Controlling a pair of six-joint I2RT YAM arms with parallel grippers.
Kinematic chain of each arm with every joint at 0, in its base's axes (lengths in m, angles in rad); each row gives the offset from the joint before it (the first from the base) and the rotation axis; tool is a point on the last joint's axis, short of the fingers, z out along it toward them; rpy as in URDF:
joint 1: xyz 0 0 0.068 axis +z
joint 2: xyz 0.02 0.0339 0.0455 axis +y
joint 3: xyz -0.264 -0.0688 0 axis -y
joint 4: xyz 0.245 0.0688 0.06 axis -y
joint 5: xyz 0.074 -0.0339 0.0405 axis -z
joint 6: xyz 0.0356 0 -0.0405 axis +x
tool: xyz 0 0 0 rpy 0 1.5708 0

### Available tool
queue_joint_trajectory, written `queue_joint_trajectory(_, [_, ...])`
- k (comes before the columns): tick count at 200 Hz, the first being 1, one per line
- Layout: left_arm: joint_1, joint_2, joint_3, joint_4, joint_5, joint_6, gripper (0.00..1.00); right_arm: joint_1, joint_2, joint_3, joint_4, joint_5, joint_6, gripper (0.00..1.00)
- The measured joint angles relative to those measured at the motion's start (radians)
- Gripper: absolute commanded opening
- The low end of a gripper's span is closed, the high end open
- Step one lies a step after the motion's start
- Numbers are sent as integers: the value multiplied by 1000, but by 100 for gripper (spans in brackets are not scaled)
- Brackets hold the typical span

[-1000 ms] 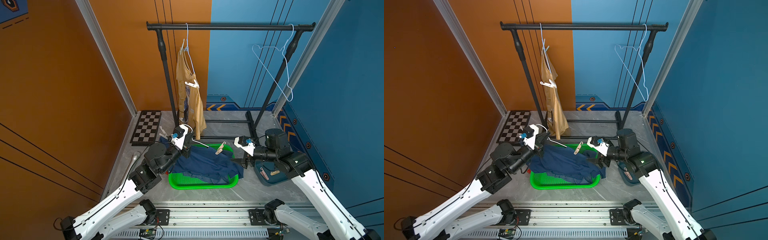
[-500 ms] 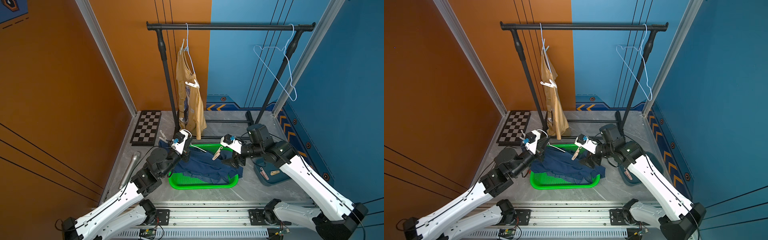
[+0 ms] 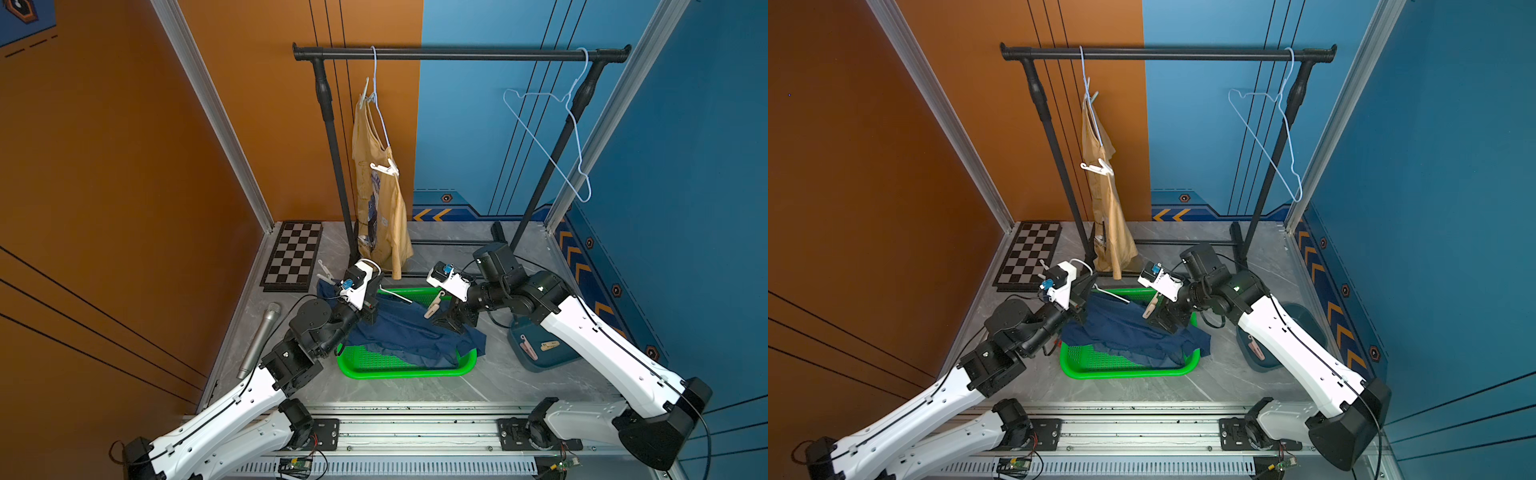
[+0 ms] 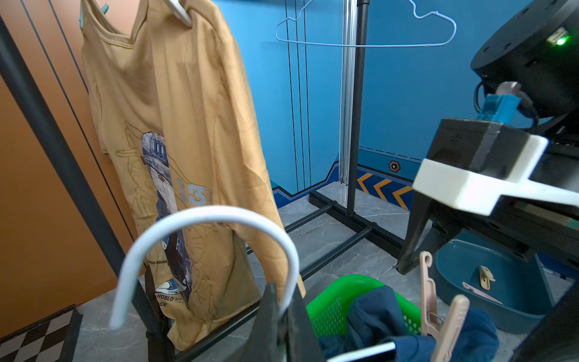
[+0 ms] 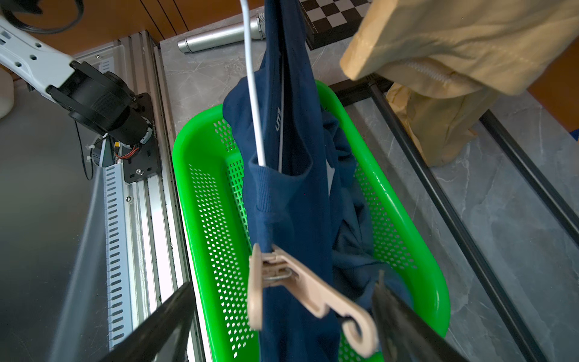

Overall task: Remove the clothespins securing t-shirts to the hanger
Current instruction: Remove the clothespin from the hanger.

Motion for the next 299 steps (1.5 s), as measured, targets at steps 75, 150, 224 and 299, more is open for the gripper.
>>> queue_joint_trajectory(75, [0, 5, -2, 7, 0, 0, 0, 12, 40, 28, -1, -7, 30, 61])
queue_joint_trajectory(150, [0, 8, -2, 7, 0, -1, 0, 11, 50, 44, -1, -10, 28, 37])
queue_joint_trajectory(224, [0, 15, -2, 8, 0, -1, 0, -4, 50, 44, -1, -31, 21, 26])
queue_joint_trajectory(299, [0, 29, -2, 15, 0, 0, 0, -82, 4, 44, -2, -46, 16, 25])
